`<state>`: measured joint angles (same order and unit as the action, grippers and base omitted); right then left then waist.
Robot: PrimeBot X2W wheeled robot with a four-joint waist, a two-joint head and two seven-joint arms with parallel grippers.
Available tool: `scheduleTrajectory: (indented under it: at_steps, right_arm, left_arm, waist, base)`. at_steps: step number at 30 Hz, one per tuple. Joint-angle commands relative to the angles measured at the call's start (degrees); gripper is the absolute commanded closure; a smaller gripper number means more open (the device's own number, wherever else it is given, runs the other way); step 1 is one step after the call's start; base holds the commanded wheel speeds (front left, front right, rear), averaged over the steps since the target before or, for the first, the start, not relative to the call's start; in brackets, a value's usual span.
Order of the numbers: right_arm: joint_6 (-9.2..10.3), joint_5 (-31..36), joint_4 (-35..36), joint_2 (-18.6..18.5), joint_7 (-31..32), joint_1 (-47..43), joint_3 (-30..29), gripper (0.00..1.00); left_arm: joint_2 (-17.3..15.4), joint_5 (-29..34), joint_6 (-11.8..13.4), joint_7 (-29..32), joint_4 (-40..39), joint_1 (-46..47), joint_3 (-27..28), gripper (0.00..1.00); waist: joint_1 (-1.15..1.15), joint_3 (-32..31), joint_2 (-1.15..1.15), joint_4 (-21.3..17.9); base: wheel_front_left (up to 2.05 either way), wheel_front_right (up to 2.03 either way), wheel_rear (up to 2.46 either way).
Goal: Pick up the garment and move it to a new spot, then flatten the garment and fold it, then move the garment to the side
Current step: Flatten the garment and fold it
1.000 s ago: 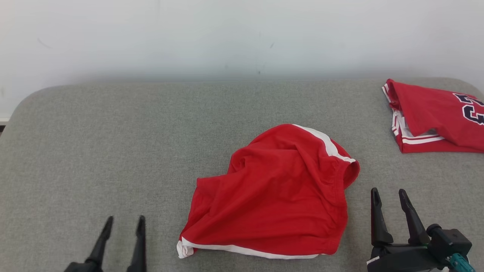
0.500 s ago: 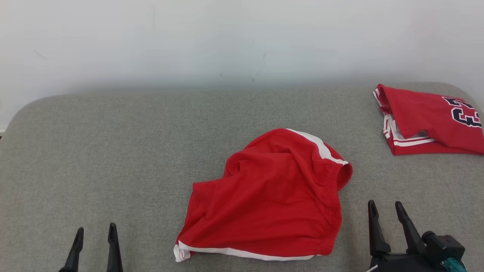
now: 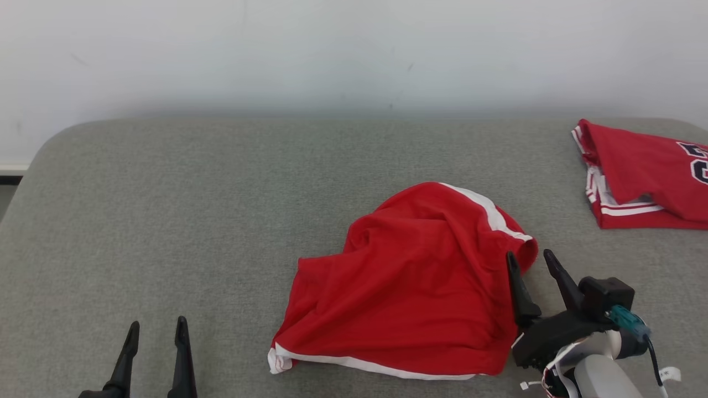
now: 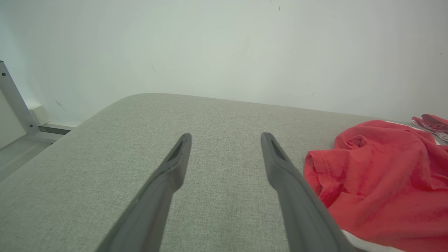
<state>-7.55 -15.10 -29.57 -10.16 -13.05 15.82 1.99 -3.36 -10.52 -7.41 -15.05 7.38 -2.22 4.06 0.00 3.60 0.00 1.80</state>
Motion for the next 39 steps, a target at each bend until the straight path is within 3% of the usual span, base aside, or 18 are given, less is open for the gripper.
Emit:
scheduleTrajectory:
  at_steps: [1,10,11,12,26,32,33,34,35,39]
  right_arm:
    - [0.15,-0.2,-1.9,-0.4,0.4,1.1,0.3,0.00]
    - [0.15,-1.3,-13.9,-0.7,0.5,6.1,1.2,0.00]
    - [0.15,-1.6,-15.0,-0.8,0.4,6.7,1.3,0.74]
    - [0.15,-1.9,-16.0,-0.8,0.3,7.1,1.6,1.00]
    - [0.15,-3.1,-18.1,-7.6,-1.8,17.1,3.4,1.00]
    - [0.15,-4.3,-22.4,-9.8,-0.9,21.5,4.0,1.00]
    - [0.15,-4.5,-23.3,-9.7,-0.6,21.8,4.5,0.93]
    - [0.15,-4.8,-24.3,-9.5,0.0,22.0,4.9,0.15]
    - [0.15,-4.9,-25.3,-9.3,0.5,22.0,5.4,0.00]
    - [0.15,-6.1,-26.4,-8.7,-0.7,21.2,6.6,0.00]
  left_arm:
    - [0.2,0.1,0.0,-0.2,-0.2,0.7,-0.2,0.00]
    - [0.4,-0.5,-0.1,-0.2,0.5,1.2,-1.5,0.00]
    - [0.4,-0.6,0.0,-0.2,0.5,1.1,-1.4,0.00]
    - [0.4,-0.7,0.0,-0.2,0.5,1.0,-1.4,0.00]
    - [0.5,-1.6,0.0,-0.2,0.7,1.5,-2.8,0.00]
    - [0.5,-1.9,0.0,-0.2,1.1,2.0,-4.4,0.00]
    - [0.5,-2.0,0.0,-0.2,1.2,2.1,-4.6,0.00]
    - [0.5,-2.0,0.0,-0.2,1.3,2.1,-4.7,0.00]
    - [0.5,-2.0,0.0,-0.2,1.4,2.1,-4.7,0.00]
    - [0.5,-1.8,0.1,-0.2,1.7,1.3,-4.1,0.00]
  waist:
    - [0.00,1.0,0.00,1.4]
    - [0.00,1.6,0.00,4.7]
    - [0.00,1.6,0.00,4.9]
    - [0.00,1.5,0.00,5.0]
    - [0.00,1.9,0.00,5.9]
    - [0.00,2.8,0.00,7.2]
    - [0.00,2.9,0.00,7.3]
    - [0.00,2.9,0.00,7.3]
    - [0.00,2.8,0.00,7.3]
    - [0.00,1.7,0.00,6.2]
  base:
    - [0.00,0.00,0.00]
    - [0.00,0.00,0.00]
    - [0.00,0.00,0.00]
    - [0.00,0.00,0.00]
    - [0.00,0.00,0.00]
    - [0.00,0.00,0.00]
    - [0.00,0.00,0.00]
    - [0.00,0.00,0.00]
    - [0.00,0.00,0.00]
    - [0.00,0.00,0.00]
